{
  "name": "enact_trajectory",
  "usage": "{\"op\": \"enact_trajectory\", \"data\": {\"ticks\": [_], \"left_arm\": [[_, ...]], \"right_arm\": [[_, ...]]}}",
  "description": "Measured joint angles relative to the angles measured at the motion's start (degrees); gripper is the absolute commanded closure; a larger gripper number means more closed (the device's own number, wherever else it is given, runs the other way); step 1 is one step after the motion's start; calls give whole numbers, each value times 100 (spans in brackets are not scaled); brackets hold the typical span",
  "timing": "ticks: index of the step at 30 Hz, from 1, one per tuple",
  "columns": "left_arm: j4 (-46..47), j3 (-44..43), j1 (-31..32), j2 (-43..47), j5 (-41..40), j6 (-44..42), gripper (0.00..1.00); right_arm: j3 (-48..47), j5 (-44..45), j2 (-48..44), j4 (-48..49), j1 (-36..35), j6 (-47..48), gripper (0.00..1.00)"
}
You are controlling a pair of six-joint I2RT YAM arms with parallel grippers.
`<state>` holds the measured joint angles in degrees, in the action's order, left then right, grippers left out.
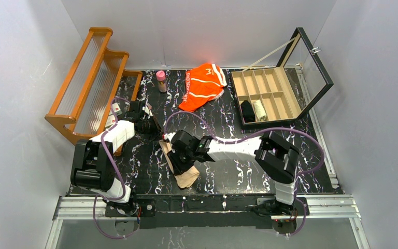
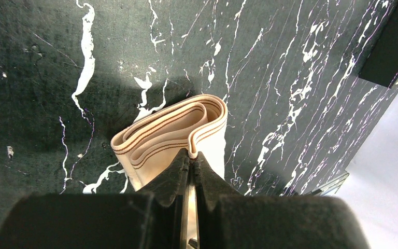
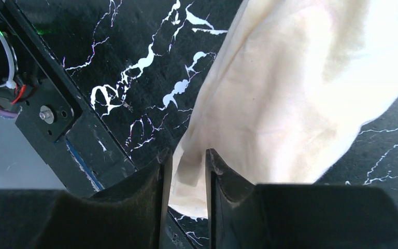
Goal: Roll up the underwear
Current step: Fold the underwear at the center of the board.
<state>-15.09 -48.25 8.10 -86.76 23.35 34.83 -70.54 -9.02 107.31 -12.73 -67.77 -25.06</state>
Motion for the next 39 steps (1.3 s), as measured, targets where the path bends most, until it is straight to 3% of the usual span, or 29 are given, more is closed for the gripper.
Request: {"op": "enact_trajectory", "data": {"ticks": [10,28,39], "left_arm": [[-37,0,0,0,-9,-39,100],[-118,33,0,293,-173,-9,100],[-181,824,0,942,-339,122,100]], "right_arm": [[-105,184,79,-142,-66,98,99],[-94,24,-463,-546,-66,330,99],[-94,-597,-315,-859,-66,481,99]]}}
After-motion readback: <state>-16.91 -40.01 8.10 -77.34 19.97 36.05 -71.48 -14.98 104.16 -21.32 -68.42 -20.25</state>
